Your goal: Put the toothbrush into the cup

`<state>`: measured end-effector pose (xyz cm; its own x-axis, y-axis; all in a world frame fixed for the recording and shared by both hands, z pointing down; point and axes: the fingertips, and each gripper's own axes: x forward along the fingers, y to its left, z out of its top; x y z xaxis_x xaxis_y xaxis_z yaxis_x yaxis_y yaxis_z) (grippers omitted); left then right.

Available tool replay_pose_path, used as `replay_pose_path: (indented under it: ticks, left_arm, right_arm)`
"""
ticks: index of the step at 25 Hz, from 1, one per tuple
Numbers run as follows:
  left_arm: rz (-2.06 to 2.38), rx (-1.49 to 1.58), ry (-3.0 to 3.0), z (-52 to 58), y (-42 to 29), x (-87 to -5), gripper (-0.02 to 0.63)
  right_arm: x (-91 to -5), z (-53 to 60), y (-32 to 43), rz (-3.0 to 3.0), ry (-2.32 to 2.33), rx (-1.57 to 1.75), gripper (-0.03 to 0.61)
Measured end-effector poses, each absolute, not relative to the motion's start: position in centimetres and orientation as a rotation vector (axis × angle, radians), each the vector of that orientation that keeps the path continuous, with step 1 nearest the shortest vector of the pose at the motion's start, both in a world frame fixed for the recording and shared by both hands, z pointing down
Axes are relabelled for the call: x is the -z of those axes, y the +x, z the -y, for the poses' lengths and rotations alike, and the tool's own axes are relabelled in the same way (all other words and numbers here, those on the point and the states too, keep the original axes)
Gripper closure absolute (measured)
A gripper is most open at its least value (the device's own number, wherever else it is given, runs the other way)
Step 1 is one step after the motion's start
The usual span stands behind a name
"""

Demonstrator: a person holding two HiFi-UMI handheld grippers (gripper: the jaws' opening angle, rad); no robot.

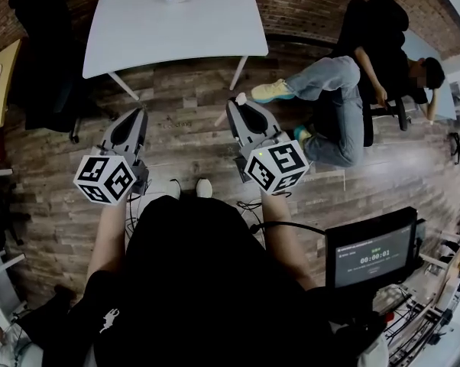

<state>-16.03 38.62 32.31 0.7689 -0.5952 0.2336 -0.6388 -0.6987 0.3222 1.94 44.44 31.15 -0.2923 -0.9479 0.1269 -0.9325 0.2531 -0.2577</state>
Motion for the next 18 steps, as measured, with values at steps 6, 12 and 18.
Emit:
replay_pose_path:
  ticks: [6, 12, 18]
  left_arm:
    - [0.991, -0.150, 2.579, -39.4, -16.7, -32.4, 0.609]
    - [1.004, -0.140, 2.602, -40.0, -16.5, -32.1, 0.609]
    - [1.052, -0.142, 2.598, -40.4, -16.9, -32.2, 0.609]
  right_arm:
    - [-31.6, -44.8, 1.5, -2.482, -1.810, 0.445, 0.563]
    - [-31.5, -44.9, 1.2, -2.489, -1.783, 0.439, 0.562]
    - [-31.7, -45.2, 0.6, -2.524, -1.746, 0.433, 0.563]
